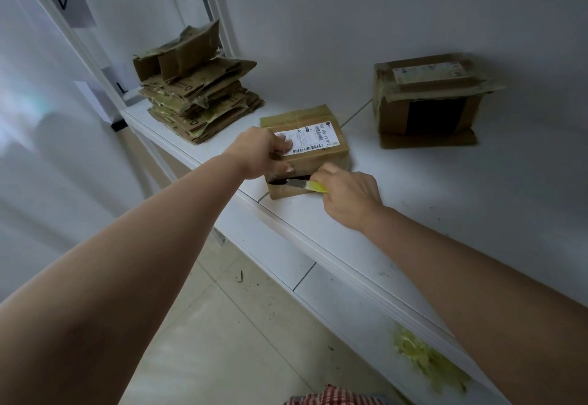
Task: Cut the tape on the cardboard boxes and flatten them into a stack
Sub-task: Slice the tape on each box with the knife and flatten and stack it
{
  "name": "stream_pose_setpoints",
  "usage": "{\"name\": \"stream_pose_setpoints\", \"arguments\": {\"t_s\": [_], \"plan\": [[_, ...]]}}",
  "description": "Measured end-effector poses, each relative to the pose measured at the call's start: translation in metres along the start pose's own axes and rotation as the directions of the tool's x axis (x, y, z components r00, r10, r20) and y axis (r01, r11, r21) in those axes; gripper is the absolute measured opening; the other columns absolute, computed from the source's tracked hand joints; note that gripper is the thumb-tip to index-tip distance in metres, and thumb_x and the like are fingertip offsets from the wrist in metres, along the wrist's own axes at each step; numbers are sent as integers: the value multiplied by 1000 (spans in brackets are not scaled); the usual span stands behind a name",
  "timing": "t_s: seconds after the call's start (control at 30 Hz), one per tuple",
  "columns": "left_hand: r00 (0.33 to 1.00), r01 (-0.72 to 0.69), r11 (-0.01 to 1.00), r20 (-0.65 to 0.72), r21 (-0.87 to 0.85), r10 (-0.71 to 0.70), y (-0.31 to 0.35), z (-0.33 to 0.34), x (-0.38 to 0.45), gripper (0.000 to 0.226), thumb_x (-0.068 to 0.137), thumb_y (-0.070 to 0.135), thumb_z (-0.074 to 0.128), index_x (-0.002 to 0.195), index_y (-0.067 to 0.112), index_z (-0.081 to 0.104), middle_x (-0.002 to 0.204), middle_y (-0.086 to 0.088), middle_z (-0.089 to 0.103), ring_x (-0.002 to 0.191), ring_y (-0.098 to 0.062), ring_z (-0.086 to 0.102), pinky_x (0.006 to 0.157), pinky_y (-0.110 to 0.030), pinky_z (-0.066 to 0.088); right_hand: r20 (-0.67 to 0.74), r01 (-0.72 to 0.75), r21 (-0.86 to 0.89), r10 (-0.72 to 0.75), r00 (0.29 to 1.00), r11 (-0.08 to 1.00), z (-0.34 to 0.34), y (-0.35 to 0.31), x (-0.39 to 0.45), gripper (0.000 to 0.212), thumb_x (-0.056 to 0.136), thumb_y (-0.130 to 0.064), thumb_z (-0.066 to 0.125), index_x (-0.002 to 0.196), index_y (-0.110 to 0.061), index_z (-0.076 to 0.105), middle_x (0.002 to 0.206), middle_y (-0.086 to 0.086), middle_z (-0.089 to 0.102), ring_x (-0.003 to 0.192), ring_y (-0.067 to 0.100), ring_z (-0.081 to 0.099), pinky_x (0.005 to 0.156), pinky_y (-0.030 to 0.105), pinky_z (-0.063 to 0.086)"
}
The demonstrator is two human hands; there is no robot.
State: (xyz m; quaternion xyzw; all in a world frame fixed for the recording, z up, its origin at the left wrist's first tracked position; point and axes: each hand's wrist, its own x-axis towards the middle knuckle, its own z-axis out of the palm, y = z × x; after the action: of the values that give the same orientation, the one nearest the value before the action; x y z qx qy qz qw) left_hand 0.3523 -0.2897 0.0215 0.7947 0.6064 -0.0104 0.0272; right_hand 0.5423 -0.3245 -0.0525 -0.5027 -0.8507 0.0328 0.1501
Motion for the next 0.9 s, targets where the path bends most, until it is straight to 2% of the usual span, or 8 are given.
{"name": "stream_pose_setpoints", "arguments": {"t_s": [0.1, 0.2, 0.27, 0.33, 0.43, 0.63, 0.8, 0.9], "plan": [[1000, 4, 999, 20, -35, -3, -4, -2, 1, 54, 86, 35, 69, 135, 16, 55, 135, -8, 57, 115, -27, 54, 95, -32, 41, -137, -6, 98, 19, 990, 995, 8, 16, -14, 26, 85, -20, 56, 110, -25, 60, 115, -5, 57, 81, 33, 61, 66, 33, 45], [1000, 1, 998, 26, -56, 1, -7, -2, 2, 57, 86, 31, 70, 138, 16, 52, 146, -7, 47, 126, -26, 49, 100, -27, 34, -256, -192, 168, 231, 939, 967, 15, 42, -31, 19, 84, -35, 64, 96, -21, 61, 97, -2, 60, 72, 32, 60, 59, 30, 41], [999, -1, 998, 33, -60, 3, -7, -3, 4, 59, 86, 30, 71, 139, 16, 51, 148, -6, 44, 131, -24, 45, 103, -25, 32, -241, -329, 207, 374, 895, 921, 16, 57, -37, 34, 86, -51, 59, 95, -19, 57, 85, -2, 58, 72, 27, 55, 61, 30, 41], [999, 6, 997, 38, -78, -3, -6, -4, 5, 60, 85, 29, 72, 139, 16, 50, 148, -5, 43, 134, -22, 42, 105, -24, 30, -247, -375, 233, 427, 870, 897, 17, 64, -36, 36, 92, -50, 48, 97, -15, 56, 80, 3, 58, 74, 28, 56, 60, 30, 40], [1000, 12, 995, 28, -103, -9, -7, -2, 5, 60, 84, 27, 73, 139, 16, 51, 149, -4, 42, 138, -19, 37, 103, -18, 25, -249, -379, 258, 440, 863, 889, 21, 67, -31, 34, 100, -38, 35, 100, -10, 54, 75, 4, 52, 72, 29, 53, 56, 31, 35], [999, 31, 988, 14, -150, -29, -8, 3, 5, 59, 84, 25, 73, 139, 17, 51, 150, -2, 41, 140, -16, 32, 98, -11, 20, -201, -391, 308, 461, 864, 867, 25, 62, -20, 34, 101, -39, 31, 102, -12, 51, 76, 3, 51, 73, 30, 51, 61, 38, 45], [999, 34, 987, 5, -155, -34, -8, 3, 5, 60, 84, 24, 73, 139, 16, 51, 150, -2, 41, 140, -17, 32, 105, -17, 22, -207, -366, 295, 433, 877, 883, 27, 63, -17, 34, 101, -40, 31, 100, -12, 51, 74, 3, 51, 72, 31, 53, 60, 40, 48], [1000, 27, 989, 2, -147, -27, -8, 4, 4, 60, 84, 25, 73, 139, 16, 51, 149, -2, 42, 139, -18, 36, 102, -17, 24, -199, -348, 269, 405, 893, 898, 25, 65, -18, 32, 101, -39, 32, 102, -13, 52, 73, 2, 50, 71, 32, 54, 60, 37, 45]]}}
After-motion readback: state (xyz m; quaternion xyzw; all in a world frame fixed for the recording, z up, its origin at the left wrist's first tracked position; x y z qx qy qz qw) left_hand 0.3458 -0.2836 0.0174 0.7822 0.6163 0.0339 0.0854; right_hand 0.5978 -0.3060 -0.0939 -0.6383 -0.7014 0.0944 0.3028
